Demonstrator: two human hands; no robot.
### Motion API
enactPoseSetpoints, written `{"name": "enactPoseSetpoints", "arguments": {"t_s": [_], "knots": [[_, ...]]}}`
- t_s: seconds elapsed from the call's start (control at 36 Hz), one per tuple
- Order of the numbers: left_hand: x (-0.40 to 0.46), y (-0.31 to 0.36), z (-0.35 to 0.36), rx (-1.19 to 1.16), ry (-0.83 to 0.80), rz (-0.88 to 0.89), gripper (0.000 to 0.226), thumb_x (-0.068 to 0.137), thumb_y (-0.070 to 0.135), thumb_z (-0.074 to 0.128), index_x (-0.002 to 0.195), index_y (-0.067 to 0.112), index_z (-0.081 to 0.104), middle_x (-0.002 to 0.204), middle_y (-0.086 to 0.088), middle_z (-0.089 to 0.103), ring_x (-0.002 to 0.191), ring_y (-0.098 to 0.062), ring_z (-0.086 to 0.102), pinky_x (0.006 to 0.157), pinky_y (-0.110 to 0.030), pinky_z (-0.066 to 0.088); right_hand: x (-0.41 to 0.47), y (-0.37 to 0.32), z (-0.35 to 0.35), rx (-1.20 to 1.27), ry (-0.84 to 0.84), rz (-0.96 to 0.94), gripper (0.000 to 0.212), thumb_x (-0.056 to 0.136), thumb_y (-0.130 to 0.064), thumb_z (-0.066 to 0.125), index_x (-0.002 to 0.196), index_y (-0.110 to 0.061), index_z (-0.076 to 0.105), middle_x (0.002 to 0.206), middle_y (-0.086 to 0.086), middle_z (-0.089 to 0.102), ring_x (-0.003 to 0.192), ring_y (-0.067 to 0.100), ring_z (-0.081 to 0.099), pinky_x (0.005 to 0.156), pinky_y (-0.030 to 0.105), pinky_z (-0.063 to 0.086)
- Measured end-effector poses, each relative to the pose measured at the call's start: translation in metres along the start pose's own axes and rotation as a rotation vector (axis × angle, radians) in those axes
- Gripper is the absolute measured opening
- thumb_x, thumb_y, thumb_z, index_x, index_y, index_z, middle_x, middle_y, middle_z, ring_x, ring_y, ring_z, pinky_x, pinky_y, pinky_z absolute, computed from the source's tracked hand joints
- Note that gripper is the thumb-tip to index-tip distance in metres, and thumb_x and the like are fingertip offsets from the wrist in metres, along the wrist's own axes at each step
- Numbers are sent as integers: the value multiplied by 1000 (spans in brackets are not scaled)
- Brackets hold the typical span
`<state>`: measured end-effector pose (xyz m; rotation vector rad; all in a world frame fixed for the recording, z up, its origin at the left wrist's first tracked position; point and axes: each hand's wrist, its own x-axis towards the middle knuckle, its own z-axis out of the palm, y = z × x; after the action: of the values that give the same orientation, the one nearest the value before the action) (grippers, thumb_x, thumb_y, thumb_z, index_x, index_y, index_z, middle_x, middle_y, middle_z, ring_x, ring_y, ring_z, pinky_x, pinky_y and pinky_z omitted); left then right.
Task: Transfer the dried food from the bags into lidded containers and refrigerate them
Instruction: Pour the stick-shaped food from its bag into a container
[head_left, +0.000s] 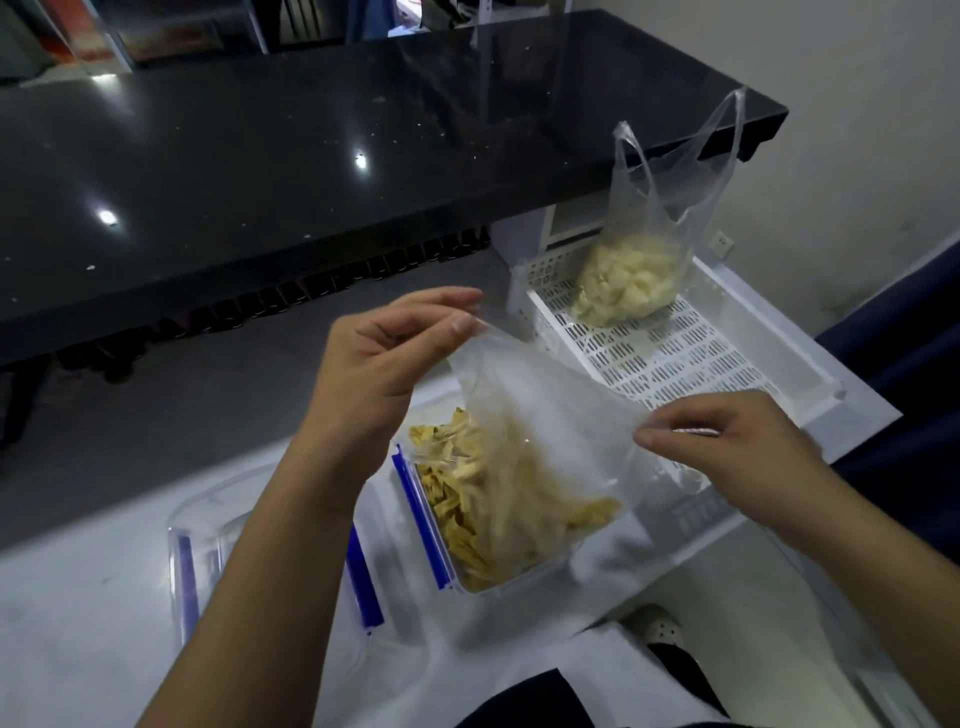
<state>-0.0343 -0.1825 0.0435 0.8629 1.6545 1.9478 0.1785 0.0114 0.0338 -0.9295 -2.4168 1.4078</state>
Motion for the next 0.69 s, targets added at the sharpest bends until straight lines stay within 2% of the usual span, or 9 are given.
{"name": "enactPoseSetpoints", "arguments": {"t_s": [0.11,0.19,0.31,0.33,0.39,0.44,0.47,0.61,0.69], "knots": [[0,3,-4,-46,-9,18,8,85,25,76,90,23,82,112,-3,76,112,-24,68,95,-36,53,-6,-4,0,218,18,-56,18,73,-12,80,82,-28,81,83,-1,79,83,14,75,77,21,58],[1,10,-8,-140,-22,57,12,88,25,69,92,26,81,113,-2,75,109,-23,68,92,-36,54,-5,-18,-4,339,31,-115,20,66,-27,76,86,-23,82,85,4,79,83,19,75,77,24,59],[4,6,-13,-146,-31,61,14,90,29,68,98,29,80,117,-2,73,106,-18,67,90,-34,53,-2,-30,2,420,34,-141,20,70,-21,75,86,-10,80,82,13,77,80,28,75,74,33,62],[4,2,-15,-120,-72,38,18,89,32,70,105,28,78,121,-3,72,110,-20,66,91,-35,53,-1,-31,6,433,38,-130,21,71,-19,75,87,-7,79,81,15,77,78,29,75,73,34,63],[0,-9,-16,-78,-196,-53,45,82,36,78,125,29,68,128,-3,68,117,-23,65,91,-33,54,-2,-30,14,459,44,-94,21,71,-18,73,87,-5,78,81,19,75,74,28,75,73,37,63],[-8,-25,-15,-81,-296,-179,66,76,28,83,137,30,57,126,-2,69,115,-25,67,89,-29,56,-3,-28,19,504,55,-69,17,70,-19,73,82,-9,79,81,21,74,71,25,74,69,34,63],[-12,-32,-13,-74,-315,-226,68,75,23,83,137,28,57,122,-1,70,113,-27,68,87,-29,57,-3,-26,20,524,63,-69,14,69,-20,73,79,-12,80,80,20,75,71,25,74,68,32,63],[-28,-54,-4,-101,-323,-247,40,80,15,83,119,19,74,126,-3,71,115,-24,68,87,-28,56,-4,-13,19,556,119,-89,18,69,-28,77,84,-20,81,83,10,77,80,25,74,77,38,62],[-27,-55,4,-83,-198,-221,22,81,15,76,103,11,78,124,-2,73,110,-21,71,82,-23,57,-5,0,21,588,118,-53,40,65,-35,89,103,-29,77,100,0,76,92,19,74,80,33,60]]}}
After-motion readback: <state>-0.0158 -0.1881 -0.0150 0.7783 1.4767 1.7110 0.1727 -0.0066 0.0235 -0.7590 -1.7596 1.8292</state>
